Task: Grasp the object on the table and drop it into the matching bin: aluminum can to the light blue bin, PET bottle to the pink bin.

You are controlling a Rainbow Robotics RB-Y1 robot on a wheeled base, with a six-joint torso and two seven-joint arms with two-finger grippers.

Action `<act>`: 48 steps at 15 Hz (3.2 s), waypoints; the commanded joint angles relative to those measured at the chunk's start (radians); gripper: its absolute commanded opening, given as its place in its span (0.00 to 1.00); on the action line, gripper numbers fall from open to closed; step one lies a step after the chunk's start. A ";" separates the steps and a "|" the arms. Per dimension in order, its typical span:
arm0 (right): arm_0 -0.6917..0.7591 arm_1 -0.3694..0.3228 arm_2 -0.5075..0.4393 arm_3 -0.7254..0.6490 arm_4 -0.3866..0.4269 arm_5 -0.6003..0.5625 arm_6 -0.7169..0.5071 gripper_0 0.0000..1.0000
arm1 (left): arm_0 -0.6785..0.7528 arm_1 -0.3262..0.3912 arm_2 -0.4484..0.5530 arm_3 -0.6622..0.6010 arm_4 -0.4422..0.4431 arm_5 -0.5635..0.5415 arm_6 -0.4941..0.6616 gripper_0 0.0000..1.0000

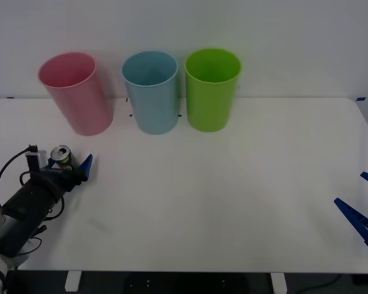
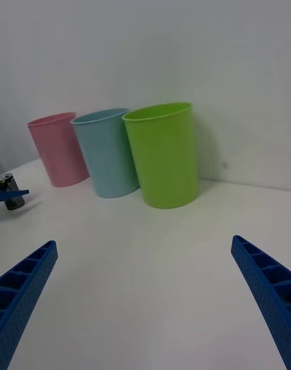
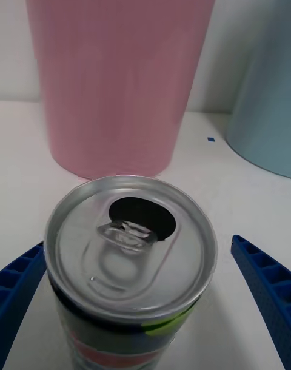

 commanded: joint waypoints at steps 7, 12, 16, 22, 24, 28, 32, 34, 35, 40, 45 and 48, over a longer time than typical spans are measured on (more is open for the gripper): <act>0.000 0.000 0.000 0.000 0.000 0.000 0.000 1.00 | -0.004 0.001 -0.005 0.001 0.000 0.002 -0.002 0.95; 0.000 0.000 0.000 0.000 0.000 0.000 0.000 1.00 | -0.004 0.001 -0.005 0.001 0.001 0.002 -0.009 0.00; 0.000 0.000 0.000 0.000 0.000 0.000 0.000 1.00 | -0.004 0.001 -0.005 0.001 0.004 0.002 -0.008 0.00; 0.000 0.000 0.000 0.000 0.000 0.000 0.000 1.00 | -0.019 0.001 -0.008 0.001 -0.009 0.002 -0.009 0.00; 0.000 0.000 0.000 0.000 0.000 0.000 0.000 1.00 | -0.030 0.001 -0.014 0.001 -0.017 -0.009 -0.009 0.00; 0.000 0.000 0.000 0.000 0.000 0.000 0.000 1.00 | -0.041 0.002 -0.040 -0.039 -0.008 -0.038 0.000 0.00; 0.000 0.000 0.000 0.000 0.000 0.000 0.000 1.00 | -0.001 0.024 -0.037 -0.095 0.037 -0.101 0.014 0.00; 0.000 0.000 0.000 0.000 0.000 0.000 0.000 1.00 | 0.018 0.044 -0.037 -0.126 0.069 -0.129 0.025 0.00; 0.000 0.000 0.000 0.000 0.000 0.000 0.000 1.00 | 0.024 0.058 -0.037 -0.135 0.090 -0.147 0.028 0.00; 0.000 0.000 0.000 0.000 0.000 0.000 0.000 1.00 | 0.035 0.082 -0.037 -0.197 0.165 -0.182 0.049 0.00; 0.000 0.000 0.000 0.000 0.000 0.000 0.000 1.00 | 0.028 0.082 -0.040 -0.309 0.187 -0.184 0.097 0.00; 0.000 0.000 0.000 0.000 0.000 0.000 0.000 1.00 | 0.013 0.084 -0.043 -0.391 0.147 -0.178 0.245 0.00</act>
